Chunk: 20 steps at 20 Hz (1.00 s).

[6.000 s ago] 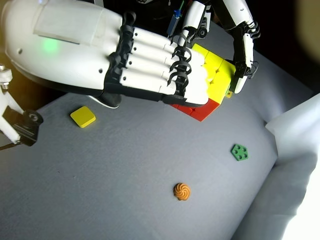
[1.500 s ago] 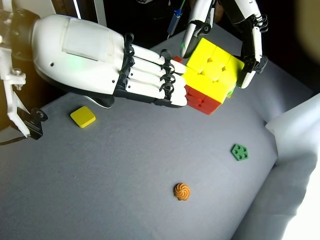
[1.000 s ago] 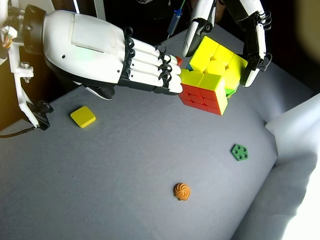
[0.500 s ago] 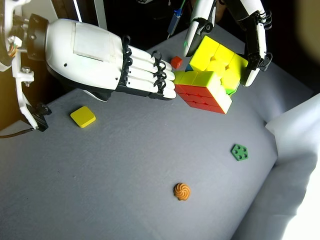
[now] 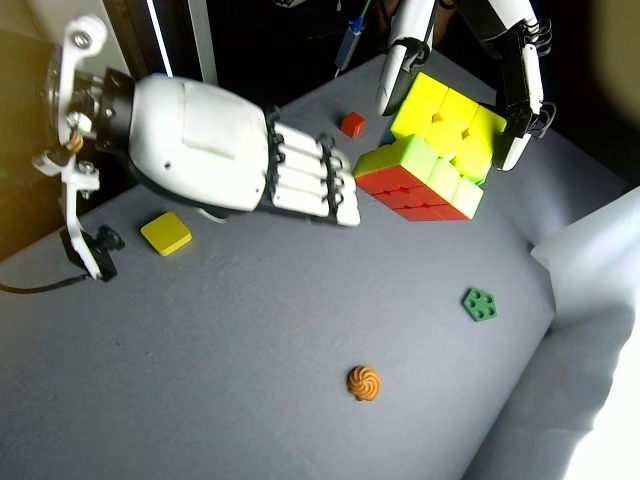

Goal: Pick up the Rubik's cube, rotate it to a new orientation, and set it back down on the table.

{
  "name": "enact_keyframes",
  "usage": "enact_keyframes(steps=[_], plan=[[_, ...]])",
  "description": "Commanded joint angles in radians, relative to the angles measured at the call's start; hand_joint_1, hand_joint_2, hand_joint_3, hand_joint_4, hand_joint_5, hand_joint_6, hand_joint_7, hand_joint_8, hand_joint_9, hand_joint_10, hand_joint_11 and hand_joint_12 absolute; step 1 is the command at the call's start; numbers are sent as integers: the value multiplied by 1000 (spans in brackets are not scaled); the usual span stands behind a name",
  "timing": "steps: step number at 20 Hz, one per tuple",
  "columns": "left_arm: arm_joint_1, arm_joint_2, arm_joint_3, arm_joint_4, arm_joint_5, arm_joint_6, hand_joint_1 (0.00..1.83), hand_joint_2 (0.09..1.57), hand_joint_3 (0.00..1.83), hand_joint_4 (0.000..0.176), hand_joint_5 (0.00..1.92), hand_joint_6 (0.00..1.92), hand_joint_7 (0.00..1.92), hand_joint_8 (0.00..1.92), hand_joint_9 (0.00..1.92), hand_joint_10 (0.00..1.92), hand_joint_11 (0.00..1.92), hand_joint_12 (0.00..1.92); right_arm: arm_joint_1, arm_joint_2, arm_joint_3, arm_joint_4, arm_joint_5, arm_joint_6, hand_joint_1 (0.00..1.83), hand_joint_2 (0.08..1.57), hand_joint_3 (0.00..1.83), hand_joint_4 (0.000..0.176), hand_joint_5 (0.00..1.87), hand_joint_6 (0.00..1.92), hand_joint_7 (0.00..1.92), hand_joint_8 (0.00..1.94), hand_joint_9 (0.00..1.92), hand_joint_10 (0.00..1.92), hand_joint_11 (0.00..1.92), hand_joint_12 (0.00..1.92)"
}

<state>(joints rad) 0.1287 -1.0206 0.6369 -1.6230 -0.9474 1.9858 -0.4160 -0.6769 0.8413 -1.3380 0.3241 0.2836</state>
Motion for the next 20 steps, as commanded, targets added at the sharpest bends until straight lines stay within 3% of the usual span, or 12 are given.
enact_keyframes(steps=[1,5,7,9,12,13,14,15,16,18,20], plan=[[-21,-1,-1,95,19,-27,1060,1354,0,2,572,1551,606,1712,560,1749,594,1921,10,-10,9,36,15,-6,1444,990,0,0,0,0,0,0,0,0,0,0],[-21,-1,-2,95,19,-27,1044,1374,6,0,559,1575,558,1783,584,1752,637,1921,9,-50,51,39,9,-12,1464,992,0,0,0,0,0,0,0,0,0,0],[-21,-1,-3,95,19,-27,1081,1347,0,0,591,1481,626,1742,632,1747,621,1921,5,-56,58,51,9,-26,1446,986,0,0,0,0,0,0,0,0,0,0],[-21,-1,-2,95,19,-27,1116,1317,0,0,655,1382,667,1703,680,1790,680,1921,-12,-64,60,138,8,-141,1455,1003,3,0,0,0,0,0,0,0,0,0],[-21,-1,-3,95,19,-27,1052,1368,11,0,546,1583,593,1754,623,1728,580,1919,-21,-83,77,155,9,-148,1443,1010,6,0,0,0,0,0,0,0,0,0],[-22,-1,-3,95,19,-27,877,1391,16,0,529,1696,658,1716,649,1780,650,1921,-22,-89,86,166,9,-149,1438,1014,7,0,0,0,0,0,0,0,0,0],[-22,-1,-3,95,19,-27,1026,1365,19,0,542,1588,621,1752,671,1770,681,1921,-22,-93,95,179,9,-149,1452,1016,7,0,0,0,0,0,0,0,0,0],[-22,-1,-3,95,19,-27,1053,1355,18,6,546,1630,624,1693,702,1770,735,1921,-22,-97,102,190,9,-152,1466,1008,2,0,0,0,0,0,0,0,0,0],[-22,-1,-3,95,19,-27,1075,1342,12,0,557,1586,653,1675,722,1740,711,1921,-22,-101,109,194,9,-154,1461,1011,4,0,0,0,0,0,0,0,0,0],[-23,-1,-3,95,19,-27,1077,1357,11,0,553,1536,623,1759,663,1748,611,1921,-22,-108,117,197,9,-155,1452,1018,6,0,0,0,0,0,0,0,0,0],[-23,-1,-5,95,19,-27,1100,1339,0,0,587,1465,654,1723,655,1744,633,1921,-20,-108,116,199,10,-155,1451,1014,3,0,0,0,0,0,0,0,0,0]])
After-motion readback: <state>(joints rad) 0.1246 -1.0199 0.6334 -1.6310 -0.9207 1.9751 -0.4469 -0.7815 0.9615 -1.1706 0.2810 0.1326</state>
